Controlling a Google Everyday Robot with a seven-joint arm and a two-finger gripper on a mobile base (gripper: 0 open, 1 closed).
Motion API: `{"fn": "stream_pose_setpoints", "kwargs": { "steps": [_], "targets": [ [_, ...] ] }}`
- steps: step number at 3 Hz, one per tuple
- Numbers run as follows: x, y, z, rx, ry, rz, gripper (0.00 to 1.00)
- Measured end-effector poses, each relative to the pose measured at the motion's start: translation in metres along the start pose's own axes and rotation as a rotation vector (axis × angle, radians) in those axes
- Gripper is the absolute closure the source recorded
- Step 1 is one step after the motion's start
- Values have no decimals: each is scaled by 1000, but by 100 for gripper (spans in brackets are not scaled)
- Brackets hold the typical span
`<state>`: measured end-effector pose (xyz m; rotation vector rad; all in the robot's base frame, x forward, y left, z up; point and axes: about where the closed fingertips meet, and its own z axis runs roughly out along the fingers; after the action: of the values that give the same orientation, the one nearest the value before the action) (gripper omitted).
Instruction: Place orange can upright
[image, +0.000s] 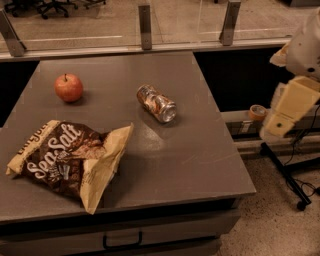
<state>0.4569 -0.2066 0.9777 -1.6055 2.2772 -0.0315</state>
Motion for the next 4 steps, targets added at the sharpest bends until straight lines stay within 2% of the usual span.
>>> {"fn": "stream_pose_setpoints", "kwargs": {
  "steps": [1,2,3,4],
  "targets": [
    [-37,-39,18,-7,-64,141,0],
    [-86,-70,39,1,-99,266,0],
    [-135,-83,68,-6,-66,358,0],
    [-176,-87,103,7,-3,422,0]
  ]
}}
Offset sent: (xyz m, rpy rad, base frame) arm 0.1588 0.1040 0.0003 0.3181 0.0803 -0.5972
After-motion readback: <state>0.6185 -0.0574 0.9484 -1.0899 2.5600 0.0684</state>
